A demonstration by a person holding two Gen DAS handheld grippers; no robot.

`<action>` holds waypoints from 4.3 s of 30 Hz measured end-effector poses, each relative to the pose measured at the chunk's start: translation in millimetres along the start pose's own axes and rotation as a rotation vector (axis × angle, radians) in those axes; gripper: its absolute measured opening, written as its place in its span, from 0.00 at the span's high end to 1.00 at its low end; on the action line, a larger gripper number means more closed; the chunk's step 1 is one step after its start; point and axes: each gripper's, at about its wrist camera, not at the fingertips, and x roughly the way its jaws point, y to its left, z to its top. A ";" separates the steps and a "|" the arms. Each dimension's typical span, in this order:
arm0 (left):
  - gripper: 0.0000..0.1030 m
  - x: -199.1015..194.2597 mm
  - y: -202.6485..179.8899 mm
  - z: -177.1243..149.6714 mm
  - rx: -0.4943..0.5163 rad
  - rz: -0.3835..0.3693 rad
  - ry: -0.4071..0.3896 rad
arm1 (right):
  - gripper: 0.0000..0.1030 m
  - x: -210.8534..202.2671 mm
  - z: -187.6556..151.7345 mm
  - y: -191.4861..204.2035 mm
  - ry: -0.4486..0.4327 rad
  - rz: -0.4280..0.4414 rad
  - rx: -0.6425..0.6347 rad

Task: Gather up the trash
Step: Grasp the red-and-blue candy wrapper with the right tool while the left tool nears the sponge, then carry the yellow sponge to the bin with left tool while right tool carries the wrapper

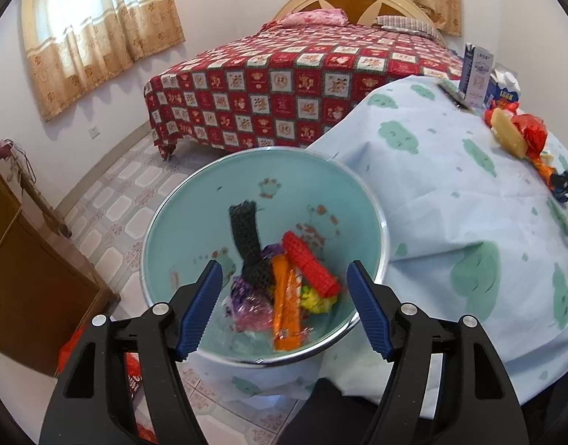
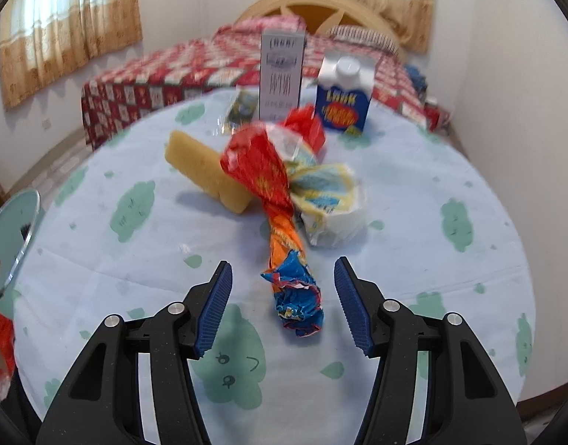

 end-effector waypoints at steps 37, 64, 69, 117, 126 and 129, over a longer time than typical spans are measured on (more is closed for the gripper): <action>0.47 63.5 -239.9 123.8 0.179 -0.244 0.001 | 0.86 -62.6 -42.5 -125.7 -0.238 -0.092 0.191; 0.86 4.6 -126.2 89.3 0.146 -0.191 -0.062 | 0.86 -80.6 -9.7 -19.3 -0.353 0.062 0.039; 0.86 -3.0 -95.1 77.5 0.113 -0.172 -0.066 | 0.86 -74.8 -3.0 10.7 -0.352 0.098 -0.003; 0.86 -33.7 60.4 15.6 -0.076 0.009 -0.073 | 0.86 -67.4 8.0 199.2 -0.341 0.290 -0.336; 0.86 -34.5 73.7 12.9 -0.096 0.024 -0.071 | 0.86 -69.1 8.7 216.0 -0.343 0.310 -0.372; 0.86 -34.0 77.0 12.0 -0.104 0.029 -0.069 | 0.86 -69.8 9.8 220.6 -0.345 0.314 -0.378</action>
